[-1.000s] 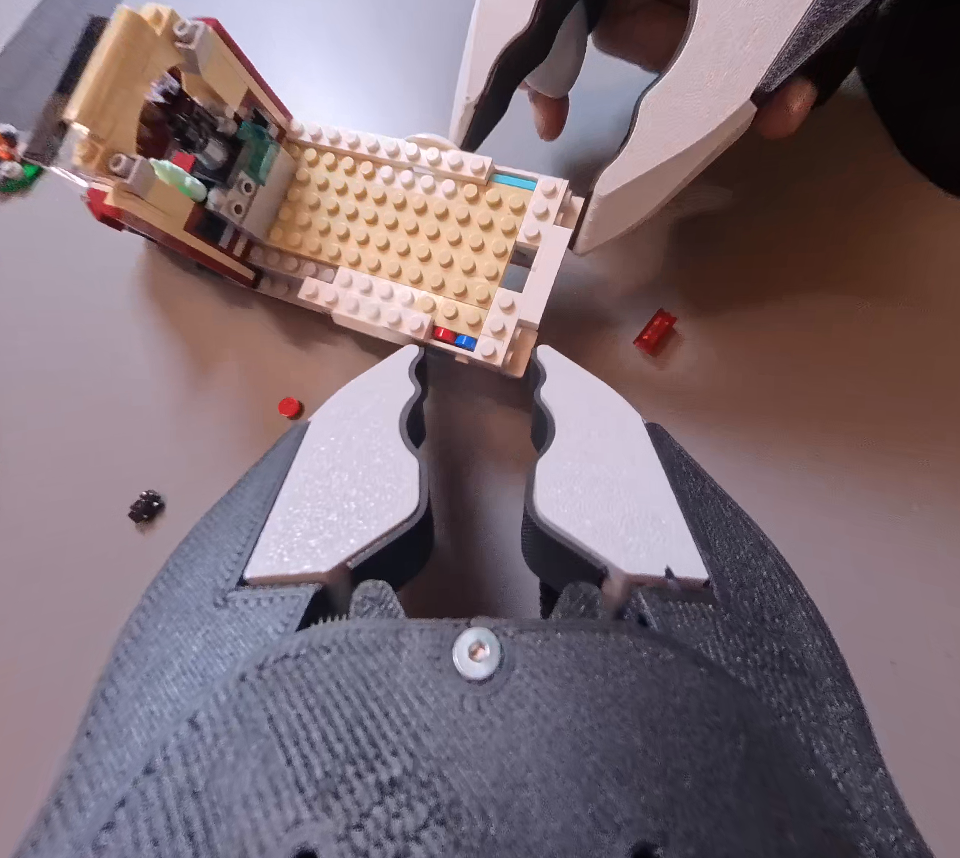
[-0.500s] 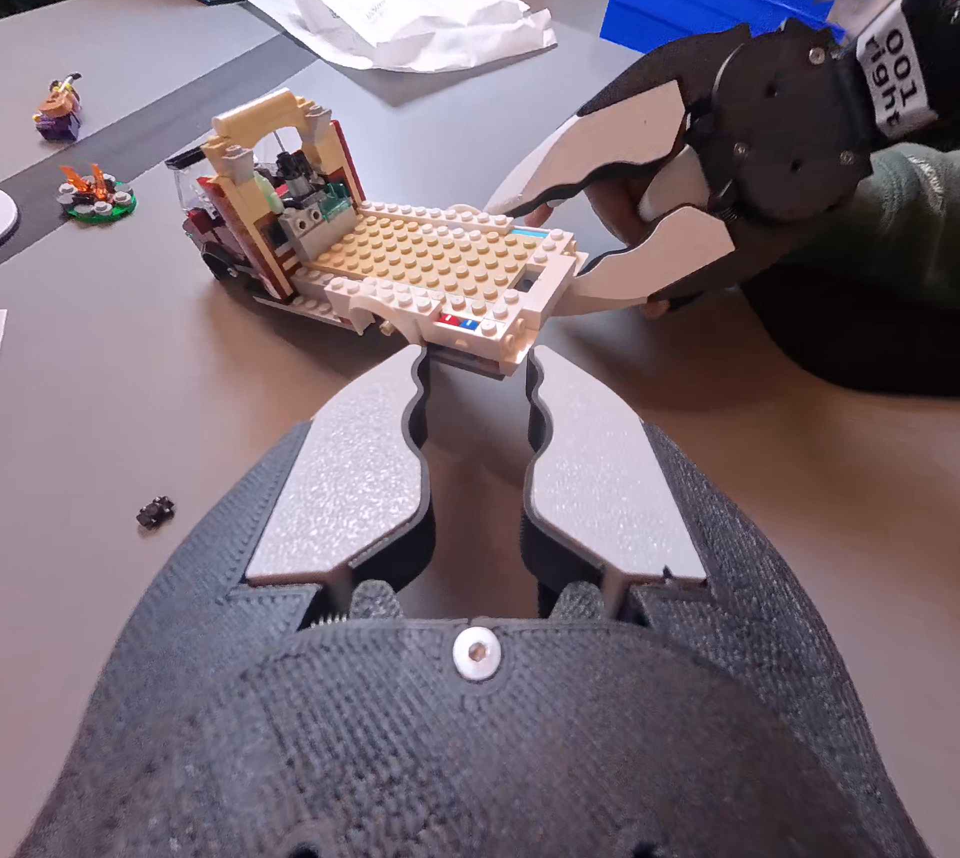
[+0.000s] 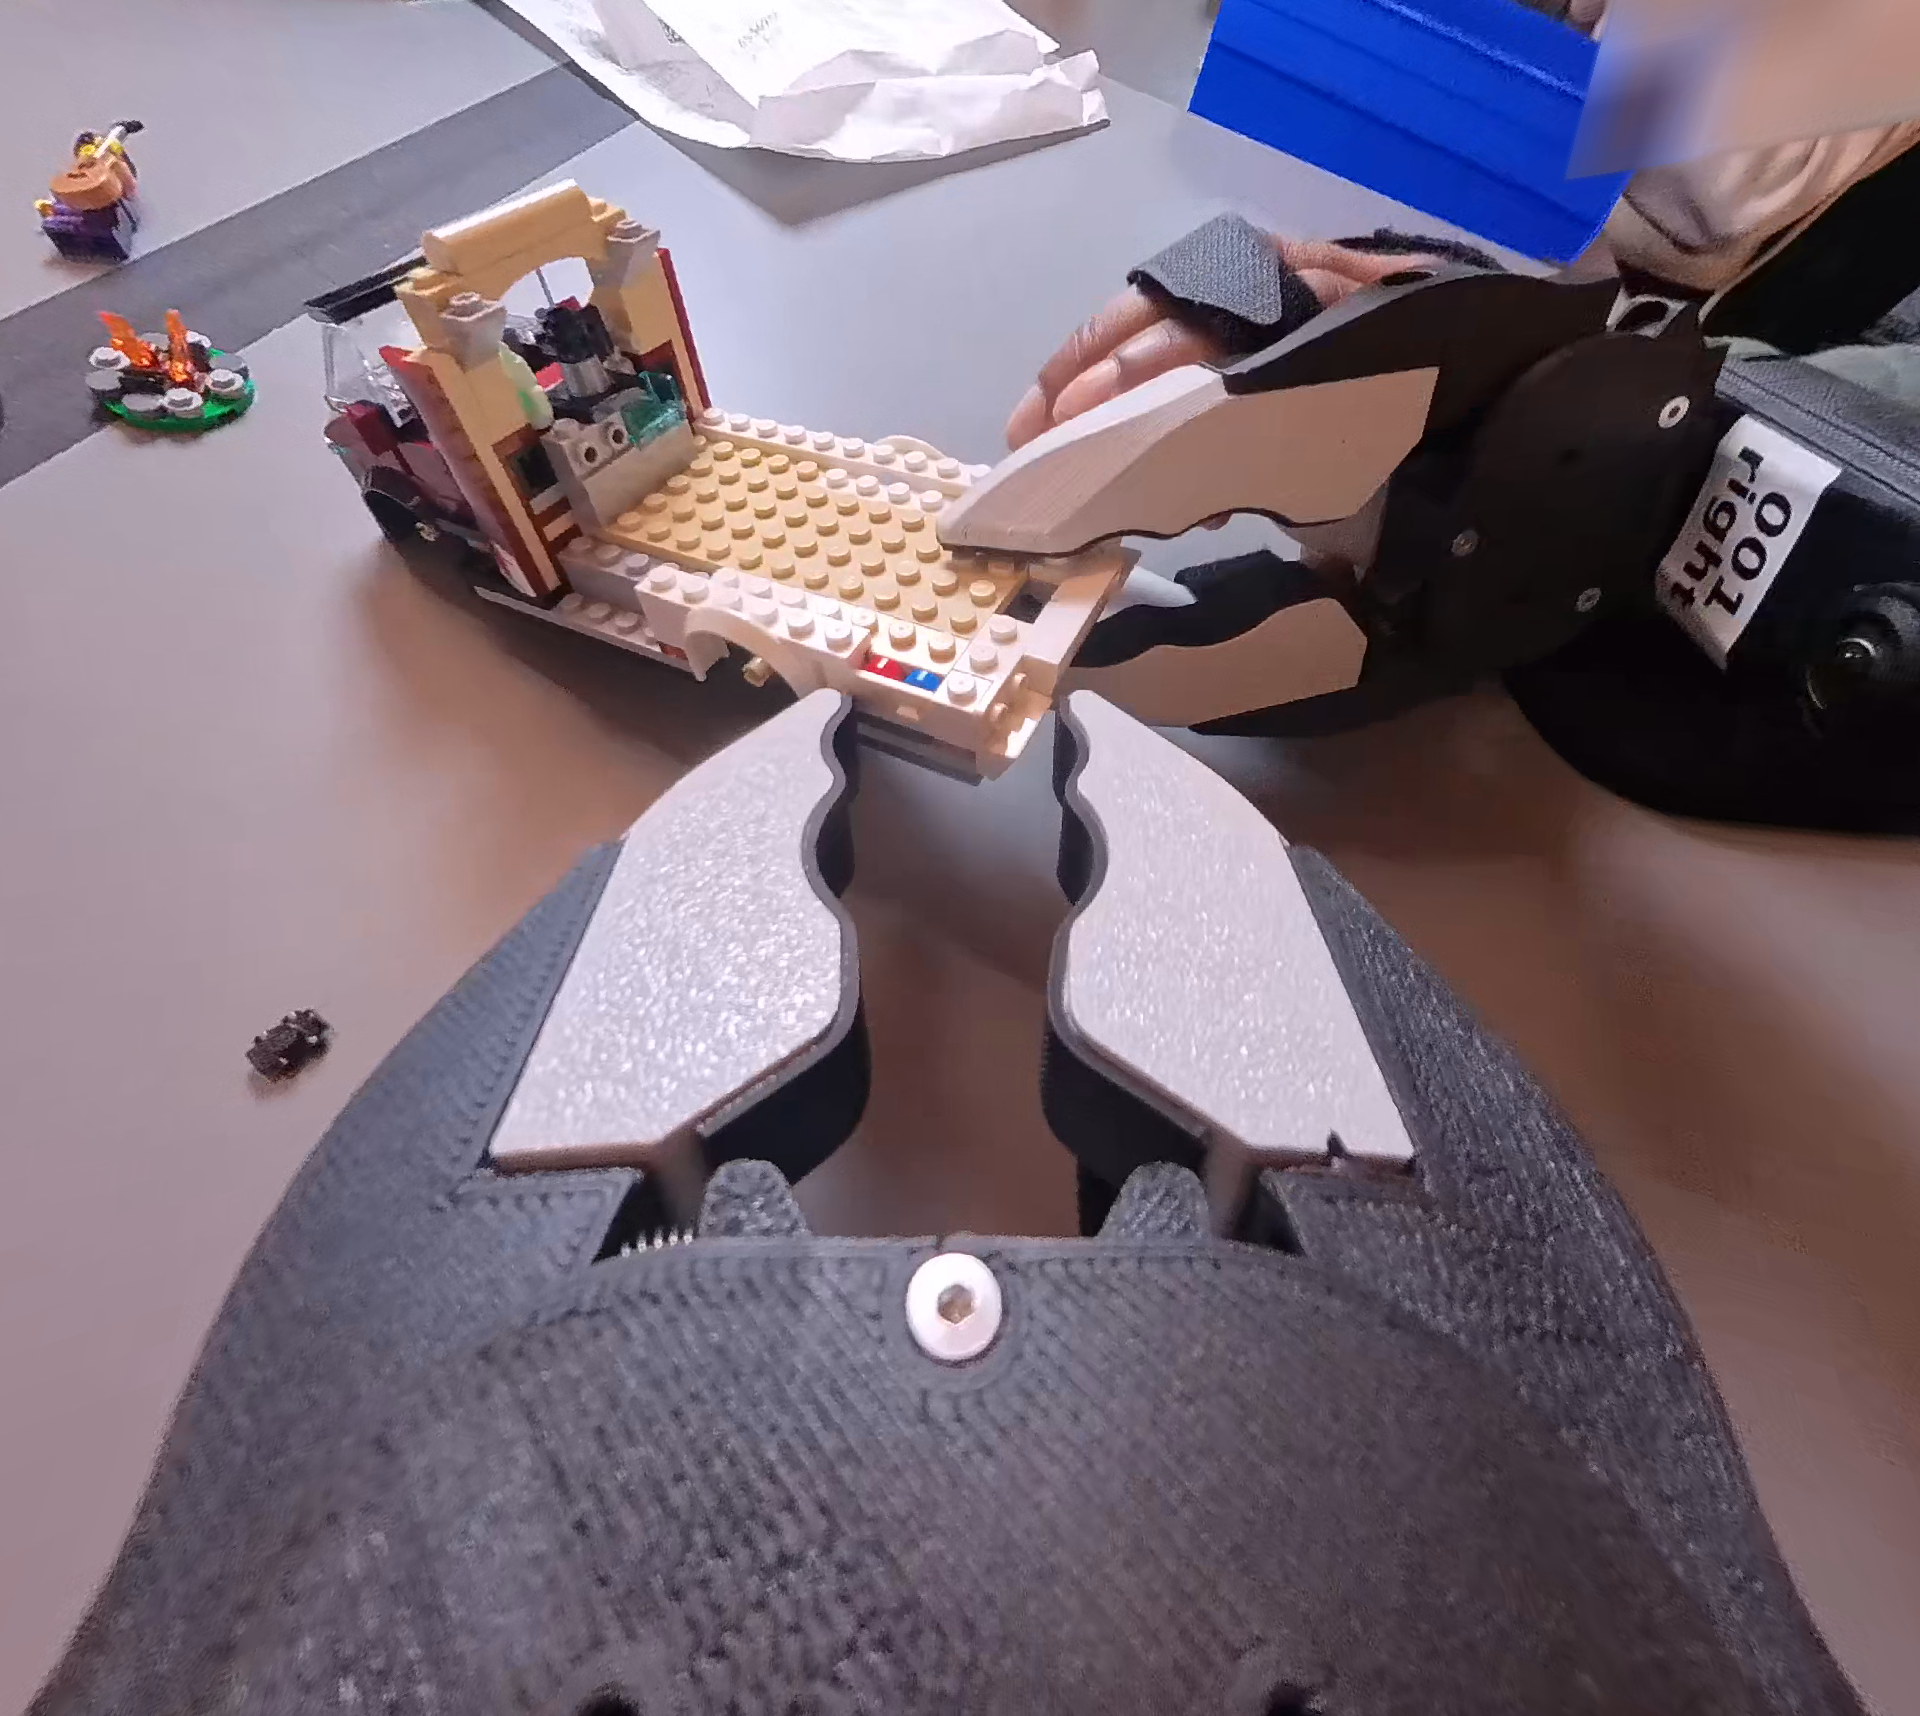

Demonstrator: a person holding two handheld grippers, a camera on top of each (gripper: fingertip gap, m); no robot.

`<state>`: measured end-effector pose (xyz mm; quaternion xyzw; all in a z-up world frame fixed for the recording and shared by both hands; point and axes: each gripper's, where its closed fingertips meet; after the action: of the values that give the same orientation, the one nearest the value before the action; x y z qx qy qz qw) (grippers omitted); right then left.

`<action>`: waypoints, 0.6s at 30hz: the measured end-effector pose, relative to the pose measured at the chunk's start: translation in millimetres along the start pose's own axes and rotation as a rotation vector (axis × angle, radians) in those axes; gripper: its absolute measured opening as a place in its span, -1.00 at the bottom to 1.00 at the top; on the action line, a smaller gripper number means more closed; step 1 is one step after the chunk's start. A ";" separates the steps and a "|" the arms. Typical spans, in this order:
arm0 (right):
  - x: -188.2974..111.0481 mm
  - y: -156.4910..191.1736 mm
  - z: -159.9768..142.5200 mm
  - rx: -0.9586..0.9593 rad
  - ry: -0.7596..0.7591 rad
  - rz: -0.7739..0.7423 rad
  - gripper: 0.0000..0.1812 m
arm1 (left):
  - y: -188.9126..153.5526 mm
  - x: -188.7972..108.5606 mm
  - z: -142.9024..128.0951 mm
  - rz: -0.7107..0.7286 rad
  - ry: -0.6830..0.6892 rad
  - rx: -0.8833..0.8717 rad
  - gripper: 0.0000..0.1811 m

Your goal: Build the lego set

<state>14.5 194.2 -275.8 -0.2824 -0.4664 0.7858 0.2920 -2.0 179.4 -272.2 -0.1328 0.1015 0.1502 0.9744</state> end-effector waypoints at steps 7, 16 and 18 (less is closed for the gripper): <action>-13.9 -20.7 20.0 0.235 -0.091 0.075 -0.72 | -8.5 -17.7 19.3 0.011 -0.031 0.487 -0.35; -32.7 -43.0 62.2 0.450 -0.169 0.335 -0.72 | -29.0 -1.0 48.7 0.046 -0.071 0.855 -0.57; -35.6 -44.4 66.7 0.467 -0.168 0.354 -0.72 | -34.4 -2.1 48.5 0.017 -0.086 0.855 -0.67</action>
<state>-0.7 148.1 -202.8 -0.2185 -0.2391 0.9311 0.1677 14.8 161.2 -218.1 0.2902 0.1150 0.1080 0.9439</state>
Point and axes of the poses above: each gripper's, where its closed fingertips meet, x out along the fingers, z out of its top, y = z × x across the jaws, and after that the axes turned 10 degrees about -y, right-handed
